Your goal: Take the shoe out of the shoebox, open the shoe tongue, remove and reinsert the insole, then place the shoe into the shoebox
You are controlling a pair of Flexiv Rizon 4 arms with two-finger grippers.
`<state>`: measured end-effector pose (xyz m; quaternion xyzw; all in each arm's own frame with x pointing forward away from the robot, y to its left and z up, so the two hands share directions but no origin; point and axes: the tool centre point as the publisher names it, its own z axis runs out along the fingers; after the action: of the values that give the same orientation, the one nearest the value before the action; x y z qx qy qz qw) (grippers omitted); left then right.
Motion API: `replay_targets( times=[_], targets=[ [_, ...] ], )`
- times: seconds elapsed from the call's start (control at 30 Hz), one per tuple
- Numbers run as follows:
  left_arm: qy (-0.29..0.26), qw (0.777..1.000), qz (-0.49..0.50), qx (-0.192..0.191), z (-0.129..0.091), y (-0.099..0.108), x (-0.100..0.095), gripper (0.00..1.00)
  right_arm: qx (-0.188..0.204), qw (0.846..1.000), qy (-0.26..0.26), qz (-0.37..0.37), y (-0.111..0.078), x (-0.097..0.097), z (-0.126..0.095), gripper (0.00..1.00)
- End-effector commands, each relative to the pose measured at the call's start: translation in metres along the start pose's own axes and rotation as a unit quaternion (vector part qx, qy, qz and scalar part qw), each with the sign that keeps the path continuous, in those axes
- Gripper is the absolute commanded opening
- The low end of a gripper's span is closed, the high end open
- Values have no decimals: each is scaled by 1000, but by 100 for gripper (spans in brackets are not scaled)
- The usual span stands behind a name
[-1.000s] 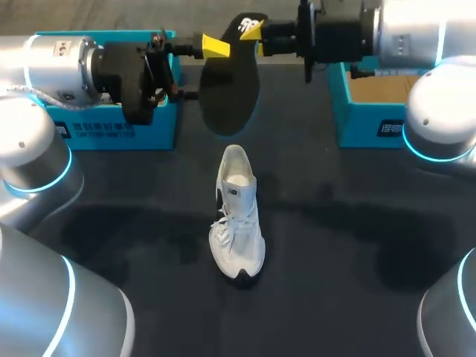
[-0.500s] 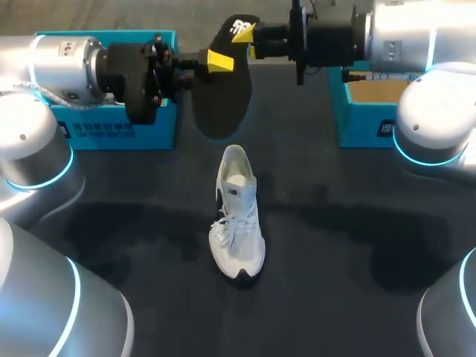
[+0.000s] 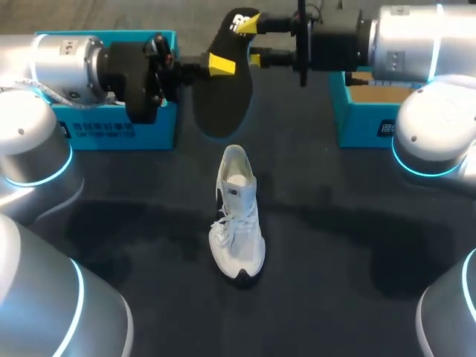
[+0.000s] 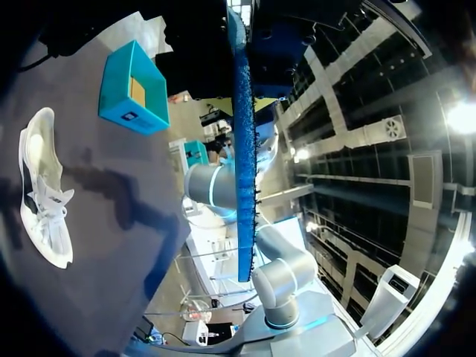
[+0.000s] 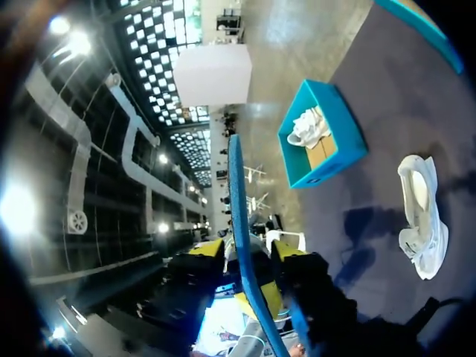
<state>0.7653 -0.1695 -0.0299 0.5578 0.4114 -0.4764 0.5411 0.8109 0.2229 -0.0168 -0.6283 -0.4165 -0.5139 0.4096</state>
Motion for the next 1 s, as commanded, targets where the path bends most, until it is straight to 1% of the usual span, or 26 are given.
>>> replay_targets(
  times=[0.03, 0.27, 0.47, 0.6, 0.73, 0.83, 1.0],
  targets=[
    [-2, 1000, -1, 1, -1, 1, 2, 0, 3, 1000, 22, -7, -6, -11, -21, 100],
    [-2, 1000, -7, -1, -5, 3, 3, 0, 20, 998, 43, -36, -12, -22, -56, 100],
    [1, 1000, -12, -6, -9, 6, 4, 0, 37, 995, 34, -81, -15, -26, -88, 100],
    [-1, 1000, -15, -7, -11, 6, 4, 0, 29, 994, 22, -99, -16, -29, -111, 100],
    [-3, 1000, -16, -9, -12, 6, 4, 0, 20, 993, 22, -110, -16, -30, -126, 100],
    [-3, 1000, -18, -10, -13, 6, 4, 0, 16, 993, 20, -112, -16, -31, -133, 100],
    [22, 999, -21, -16, -14, 6, 3, 0, 14, 993, 22, -112, -15, -31, -134, 100]
  ],
)
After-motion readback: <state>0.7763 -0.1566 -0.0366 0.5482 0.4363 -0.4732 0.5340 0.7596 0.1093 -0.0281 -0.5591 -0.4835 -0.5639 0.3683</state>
